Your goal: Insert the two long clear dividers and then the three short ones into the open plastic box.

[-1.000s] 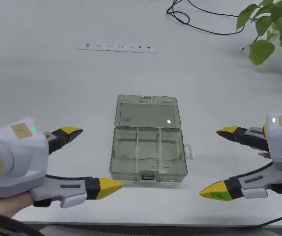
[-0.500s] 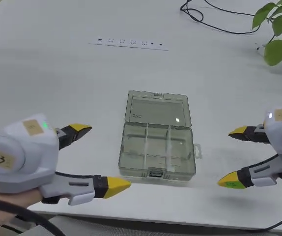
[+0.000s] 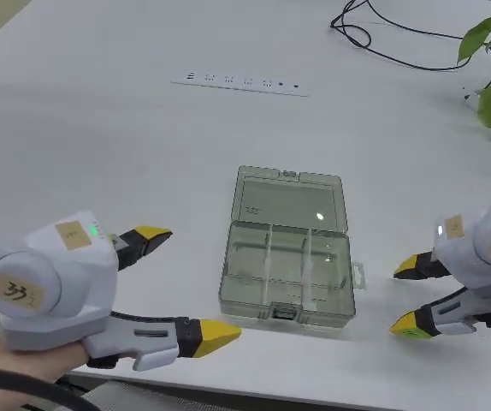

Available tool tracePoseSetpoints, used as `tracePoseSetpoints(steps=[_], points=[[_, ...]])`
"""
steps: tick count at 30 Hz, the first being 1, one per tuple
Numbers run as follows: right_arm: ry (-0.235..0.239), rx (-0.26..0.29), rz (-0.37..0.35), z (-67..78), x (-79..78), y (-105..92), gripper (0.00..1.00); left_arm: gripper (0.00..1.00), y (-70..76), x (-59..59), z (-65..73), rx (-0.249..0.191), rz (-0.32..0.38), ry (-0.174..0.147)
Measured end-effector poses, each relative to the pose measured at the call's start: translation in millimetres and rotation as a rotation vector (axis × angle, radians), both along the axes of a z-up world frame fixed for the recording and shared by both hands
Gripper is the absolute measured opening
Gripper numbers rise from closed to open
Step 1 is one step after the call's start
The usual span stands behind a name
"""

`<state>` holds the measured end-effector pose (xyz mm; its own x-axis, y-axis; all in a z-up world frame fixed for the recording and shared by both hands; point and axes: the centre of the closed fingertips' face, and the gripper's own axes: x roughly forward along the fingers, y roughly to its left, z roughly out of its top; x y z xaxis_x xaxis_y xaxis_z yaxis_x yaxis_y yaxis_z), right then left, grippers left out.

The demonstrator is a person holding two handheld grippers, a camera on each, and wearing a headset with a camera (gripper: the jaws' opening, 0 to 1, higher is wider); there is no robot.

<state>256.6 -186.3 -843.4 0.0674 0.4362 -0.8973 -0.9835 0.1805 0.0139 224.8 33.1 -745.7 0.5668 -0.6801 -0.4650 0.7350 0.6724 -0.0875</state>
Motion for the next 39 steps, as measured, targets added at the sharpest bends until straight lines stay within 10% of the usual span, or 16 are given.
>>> tracePoseSetpoints(steps=[19, 39], points=[[-0.022, -0.074, 0.142, -6.4, 0.5, -0.2, 0.33, 0.87, -3.6, -0.8, -5.9, -0.012, -0.003, 0.009], [-0.047, -0.081, 0.059, -0.5, 0.6, -1.1, 0.32, 0.86, -6.6, 2.5, -0.7, -0.06, 0.015, 0.006]])
